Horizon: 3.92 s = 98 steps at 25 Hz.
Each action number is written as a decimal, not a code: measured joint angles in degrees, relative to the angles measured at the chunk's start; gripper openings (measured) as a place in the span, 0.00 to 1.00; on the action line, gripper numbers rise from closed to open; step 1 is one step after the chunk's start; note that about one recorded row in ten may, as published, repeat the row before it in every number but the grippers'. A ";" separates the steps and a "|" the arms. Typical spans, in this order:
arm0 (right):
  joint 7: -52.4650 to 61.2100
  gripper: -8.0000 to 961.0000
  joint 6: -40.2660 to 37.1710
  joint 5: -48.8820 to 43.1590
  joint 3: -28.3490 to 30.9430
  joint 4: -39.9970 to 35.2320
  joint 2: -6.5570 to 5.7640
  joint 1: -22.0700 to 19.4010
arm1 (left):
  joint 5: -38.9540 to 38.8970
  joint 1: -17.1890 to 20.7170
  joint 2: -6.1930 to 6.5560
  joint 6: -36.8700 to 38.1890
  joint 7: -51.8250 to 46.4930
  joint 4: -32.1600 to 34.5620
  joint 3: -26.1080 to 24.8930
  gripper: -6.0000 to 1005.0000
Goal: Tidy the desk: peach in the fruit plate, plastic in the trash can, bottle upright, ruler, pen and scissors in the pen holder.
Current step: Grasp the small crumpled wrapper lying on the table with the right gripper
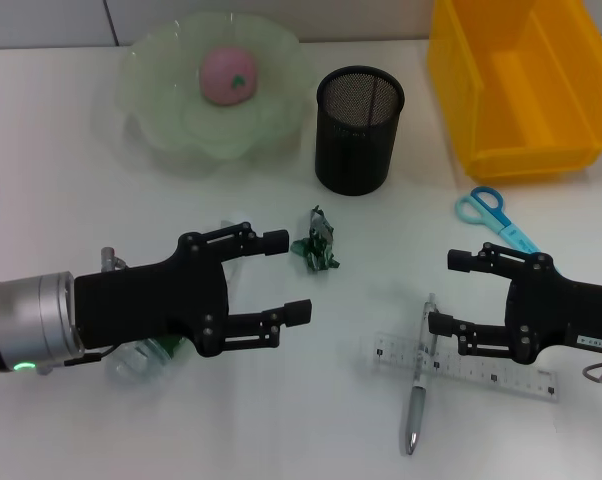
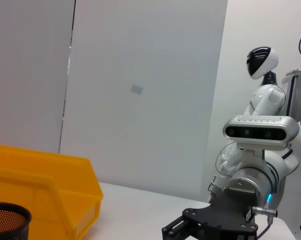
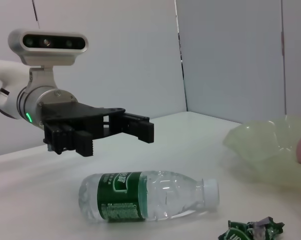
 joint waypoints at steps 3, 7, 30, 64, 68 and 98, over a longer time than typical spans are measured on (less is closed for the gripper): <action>0.01 0.85 0.00 0.00 0.02 0.00 0.00 -0.01 | 0.00 -0.07 0.00 0.00 0.00 0.01 0.00 0.79; 0.01 0.85 -0.02 0.00 -0.04 0.00 0.05 -0.01 | 0.00 -0.15 0.00 -0.09 0.23 -0.06 0.00 0.79; 41.54 0.85 2.30 -26.27 -0.02 -16.91 -0.01 20.21 | 0.01 0.46 0.00 -1.54 2.90 -0.19 0.08 0.79; 46.81 0.85 22.72 -30.55 -26.85 -18.00 4.31 30.24 | 0.02 1.93 0.35 -1.62 2.70 0.23 0.00 0.79; 46.83 0.85 24.77 -29.81 -28.60 -16.87 4.40 30.58 | 0.01 1.97 0.35 -1.59 2.71 0.28 0.00 0.79; 46.63 0.85 28.80 -28.74 -30.90 -12.02 4.48 32.22 | 0.00 3.84 0.62 -2.66 1.32 2.47 -0.97 0.79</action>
